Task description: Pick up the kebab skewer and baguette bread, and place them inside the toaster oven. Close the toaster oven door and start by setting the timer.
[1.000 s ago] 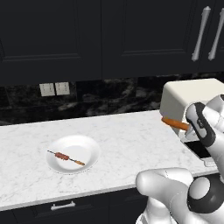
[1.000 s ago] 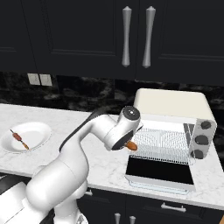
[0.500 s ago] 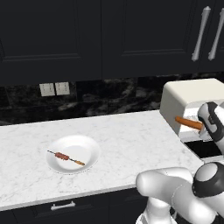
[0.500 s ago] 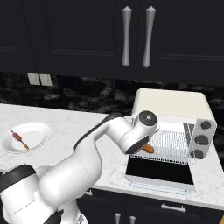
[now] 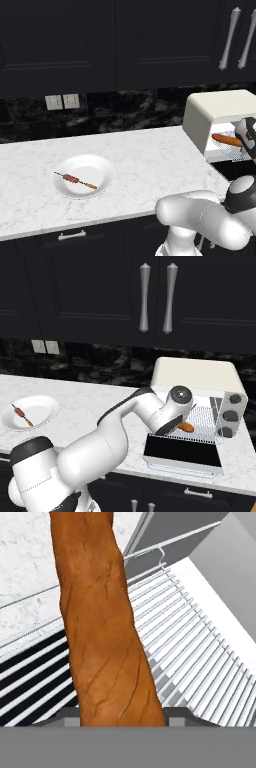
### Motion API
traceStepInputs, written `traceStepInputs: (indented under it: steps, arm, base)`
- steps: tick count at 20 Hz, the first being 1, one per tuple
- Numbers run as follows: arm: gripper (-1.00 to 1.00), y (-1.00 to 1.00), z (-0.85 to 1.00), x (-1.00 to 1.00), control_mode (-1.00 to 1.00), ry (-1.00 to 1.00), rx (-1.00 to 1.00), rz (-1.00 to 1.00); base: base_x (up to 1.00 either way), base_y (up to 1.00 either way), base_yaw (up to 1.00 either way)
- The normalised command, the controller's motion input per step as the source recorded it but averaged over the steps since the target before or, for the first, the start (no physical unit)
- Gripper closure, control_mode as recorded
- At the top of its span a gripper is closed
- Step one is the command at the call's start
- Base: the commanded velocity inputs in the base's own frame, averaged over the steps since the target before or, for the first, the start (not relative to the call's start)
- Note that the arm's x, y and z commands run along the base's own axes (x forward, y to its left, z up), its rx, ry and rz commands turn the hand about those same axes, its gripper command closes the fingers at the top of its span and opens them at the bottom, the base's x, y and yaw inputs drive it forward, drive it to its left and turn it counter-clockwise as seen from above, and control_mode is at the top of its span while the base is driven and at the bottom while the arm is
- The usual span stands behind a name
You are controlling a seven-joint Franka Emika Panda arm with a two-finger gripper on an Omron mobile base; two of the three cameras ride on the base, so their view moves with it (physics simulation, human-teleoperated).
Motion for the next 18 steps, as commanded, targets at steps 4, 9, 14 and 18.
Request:
traceStepInputs:
  steps: [4, 9, 14, 18]
  arm:
    - [1.00, -0.51, 0.00, 0.00, -1.00, -0.05, -0.12, 0.00]
    - [1.00, -0.36, 0.00, 0.00, -1.00, -0.13, -0.10, 0.02]
    - [1.00, -0.08, 0.01, 0.00, -1.00, -0.28, -0.03, 0.12]
    - [1.00, -0.29, 0.00, 0.11, -1.00, -0.17, 0.00, 0.12]
  base:
    - [0.00, 0.00, 0.00]
    - [0.00, 0.00, 0.00]
    - [0.00, 0.00, 0.00]
    - [0.00, 0.00, 0.00]
